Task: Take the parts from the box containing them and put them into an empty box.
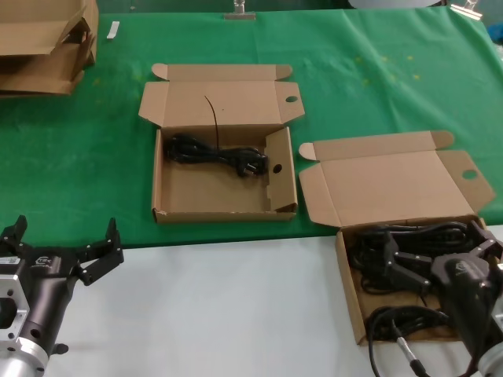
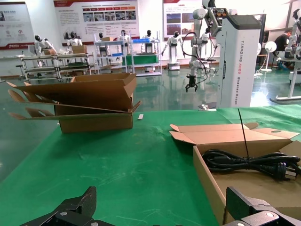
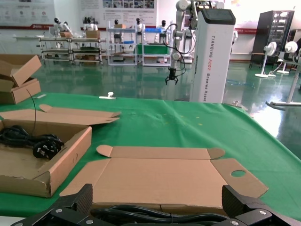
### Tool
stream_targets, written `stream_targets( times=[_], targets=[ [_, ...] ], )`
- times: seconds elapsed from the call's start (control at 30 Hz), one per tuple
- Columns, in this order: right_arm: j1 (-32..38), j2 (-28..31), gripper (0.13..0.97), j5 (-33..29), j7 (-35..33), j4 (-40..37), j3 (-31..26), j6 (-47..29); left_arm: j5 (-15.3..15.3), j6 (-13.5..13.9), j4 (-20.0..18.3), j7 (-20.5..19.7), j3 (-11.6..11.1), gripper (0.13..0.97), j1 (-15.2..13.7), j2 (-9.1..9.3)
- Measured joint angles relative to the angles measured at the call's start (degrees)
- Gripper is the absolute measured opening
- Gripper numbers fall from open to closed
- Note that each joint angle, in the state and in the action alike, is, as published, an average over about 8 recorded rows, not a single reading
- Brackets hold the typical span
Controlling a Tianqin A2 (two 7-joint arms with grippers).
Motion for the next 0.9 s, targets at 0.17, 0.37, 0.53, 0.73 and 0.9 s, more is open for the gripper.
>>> stream_targets(
  times=[0.17,0.37,0.53,0.73,0.9],
  targets=[
    [0.0,0.0,0.966,0.0,0.0,0.0,0.0,0.0,0.0,0.0,0.0,0.0,0.0,0.966,0.0,0.0],
    [0.0,0.0,0.966,0.0,0.0,0.0,0.0,0.0,0.0,0.0,0.0,0.0,0.0,0.966,0.0,0.0],
    [0.0,0.0,0.966,0.0,0.0,0.0,0.0,0.0,0.0,0.0,0.0,0.0,0.0,0.966,0.0,0.0],
    [0.0,0.0,0.966,0.0,0.0,0.0,0.0,0.0,0.0,0.0,0.0,0.0,0.0,0.966,0.0,0.0],
    [0.0,0.0,0.966,0.0,0.0,0.0,0.0,0.0,0.0,0.0,0.0,0.0,0.0,0.966,0.0,0.0]
  ],
)
